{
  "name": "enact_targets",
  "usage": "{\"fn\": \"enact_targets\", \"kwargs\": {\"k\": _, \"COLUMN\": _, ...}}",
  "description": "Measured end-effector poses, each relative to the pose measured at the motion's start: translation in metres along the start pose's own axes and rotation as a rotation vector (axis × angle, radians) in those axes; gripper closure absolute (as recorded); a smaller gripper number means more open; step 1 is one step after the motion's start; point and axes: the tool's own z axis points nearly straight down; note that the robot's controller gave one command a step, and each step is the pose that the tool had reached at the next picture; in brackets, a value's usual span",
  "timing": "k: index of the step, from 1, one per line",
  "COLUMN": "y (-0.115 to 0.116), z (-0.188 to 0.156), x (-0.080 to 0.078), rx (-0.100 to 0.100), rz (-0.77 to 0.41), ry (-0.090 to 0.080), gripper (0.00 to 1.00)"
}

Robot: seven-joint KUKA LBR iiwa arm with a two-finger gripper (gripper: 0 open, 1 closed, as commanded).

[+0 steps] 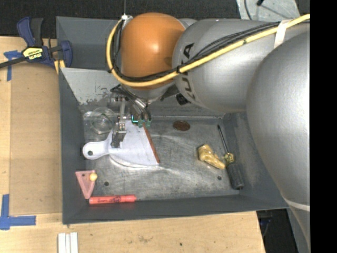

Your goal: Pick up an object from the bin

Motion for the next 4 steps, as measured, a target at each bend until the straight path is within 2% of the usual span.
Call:
{"fn": "enact_targets", "kwargs": {"k": 1, "y": -0.001, "z": -0.005, "x": -0.002, "rx": -0.002, "rz": 0.003, "ry": -0.008, "gripper": 0.0}}
{"fn": "enact_targets", "kwargs": {"k": 2, "y": 0.035, "z": 0.107, "x": 0.021, "rx": -0.009, "rz": -0.042, "ry": -0.022, "gripper": 1.0}}
{"fn": "enact_targets", "kwargs": {"k": 3, "y": 0.035, "z": 0.107, "x": 0.021, "rx": -0.009, "rz": -0.041, "ry": -0.022, "gripper": 1.0}}
{"fn": "enact_targets", "kwargs": {"k": 4, "y": 0.031, "z": 0.054, "x": 0.02, "rx": 0.0, "rz": -0.046, "ry": -0.005, "gripper": 1.0}}
